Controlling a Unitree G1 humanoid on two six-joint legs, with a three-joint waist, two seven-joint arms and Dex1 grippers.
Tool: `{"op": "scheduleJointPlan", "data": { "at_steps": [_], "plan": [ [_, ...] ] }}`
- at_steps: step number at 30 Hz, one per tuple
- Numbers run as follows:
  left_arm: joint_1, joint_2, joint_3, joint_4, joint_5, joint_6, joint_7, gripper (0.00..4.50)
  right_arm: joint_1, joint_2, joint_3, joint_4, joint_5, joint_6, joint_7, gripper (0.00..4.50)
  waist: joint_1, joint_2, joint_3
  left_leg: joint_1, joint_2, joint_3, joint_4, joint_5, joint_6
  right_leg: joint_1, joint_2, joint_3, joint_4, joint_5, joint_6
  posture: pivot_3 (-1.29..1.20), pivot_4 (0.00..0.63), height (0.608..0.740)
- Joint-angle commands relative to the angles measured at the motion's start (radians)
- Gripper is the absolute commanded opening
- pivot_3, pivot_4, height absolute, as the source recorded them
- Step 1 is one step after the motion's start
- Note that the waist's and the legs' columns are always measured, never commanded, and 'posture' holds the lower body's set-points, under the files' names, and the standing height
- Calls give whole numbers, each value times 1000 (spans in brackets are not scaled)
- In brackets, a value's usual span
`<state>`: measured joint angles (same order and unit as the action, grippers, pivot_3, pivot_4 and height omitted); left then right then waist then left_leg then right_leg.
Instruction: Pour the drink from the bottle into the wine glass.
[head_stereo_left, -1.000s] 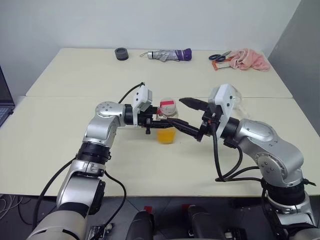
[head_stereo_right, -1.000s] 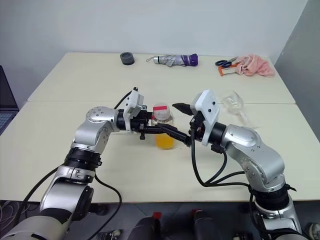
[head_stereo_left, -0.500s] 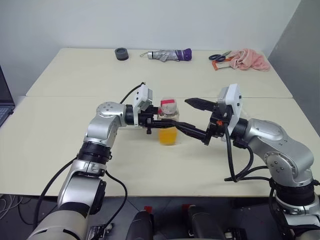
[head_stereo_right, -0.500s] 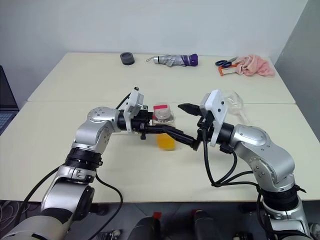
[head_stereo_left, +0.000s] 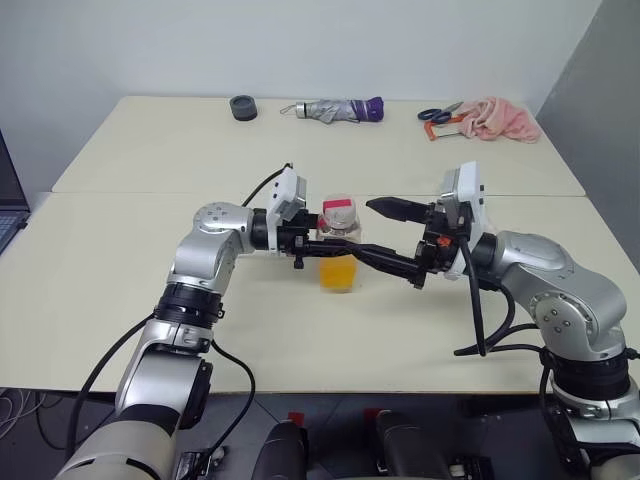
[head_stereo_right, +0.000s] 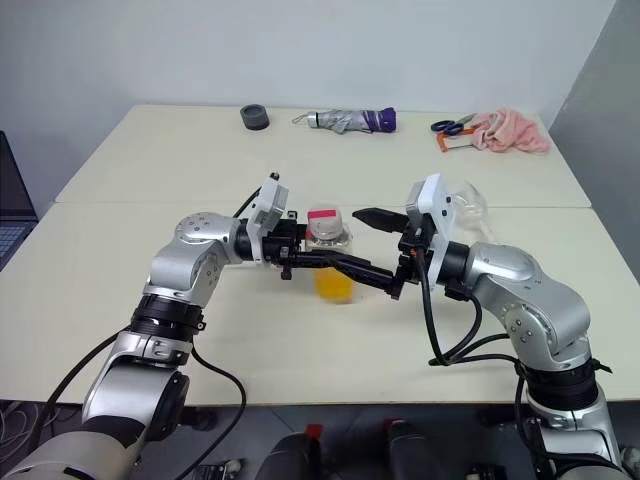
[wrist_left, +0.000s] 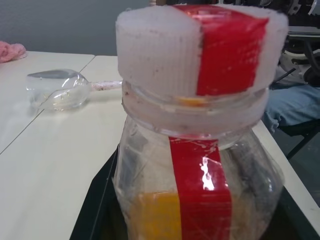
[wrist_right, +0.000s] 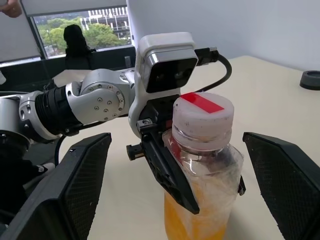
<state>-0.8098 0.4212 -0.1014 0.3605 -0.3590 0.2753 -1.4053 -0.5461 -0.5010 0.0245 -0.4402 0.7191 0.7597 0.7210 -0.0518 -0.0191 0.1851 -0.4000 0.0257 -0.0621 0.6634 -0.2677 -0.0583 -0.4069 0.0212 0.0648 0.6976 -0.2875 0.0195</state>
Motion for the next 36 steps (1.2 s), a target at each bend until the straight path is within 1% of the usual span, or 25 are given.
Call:
{"op": "scheduleJointPlan", "data": {
  "at_steps": [1,6,14,23,28,31,36],
  "plan": [
    [-5,-7,14,-51,-35,4,-4,1744,-42,9,-3,21,8,-12,14,4500,0,0,0,0,0,0,0,0,0,0,0,0,0,0,0,0,150,740],
    [-6,-6,8,-52,-32,2,-5,1744,-82,24,20,81,-30,-43,24,4500,0,0,0,0,0,0,0,0,0,0,0,0,0,0,0,0,150,740],
    [0,9,-6,-53,-16,-15,-8,1744,-145,87,54,139,-97,-99,12,4500,-1,0,0,0,0,0,0,0,0,0,0,0,0,0,0,0,150,740],
    [1,13,-10,-46,-10,-29,-5,1744,-155,97,97,155,-162,-127,27,4500,0,0,0,0,0,0,0,0,0,0,0,0,0,0,0,0,150,740],
    [3,15,-11,-43,-6,-37,-3,1744,-153,105,104,149,-172,-128,24,4500,0,0,0,0,0,0,0,0,0,0,0,0,0,0,0,0,150,740],
    [5,14,-9,-41,-1,-40,-2,1744,-154,117,100,147,-172,-127,15,3917,-1,0,0,0,0,0,0,0,0,0,0,0,0,0,0,0,150,740],
    [11,16,-9,-42,3,-43,0,1744,-147,135,99,134,-173,-121,13,2162,0,0,0,0,0,0,0,0,0,0,0,0,0,0,0,0,150,740]
  ]
}}
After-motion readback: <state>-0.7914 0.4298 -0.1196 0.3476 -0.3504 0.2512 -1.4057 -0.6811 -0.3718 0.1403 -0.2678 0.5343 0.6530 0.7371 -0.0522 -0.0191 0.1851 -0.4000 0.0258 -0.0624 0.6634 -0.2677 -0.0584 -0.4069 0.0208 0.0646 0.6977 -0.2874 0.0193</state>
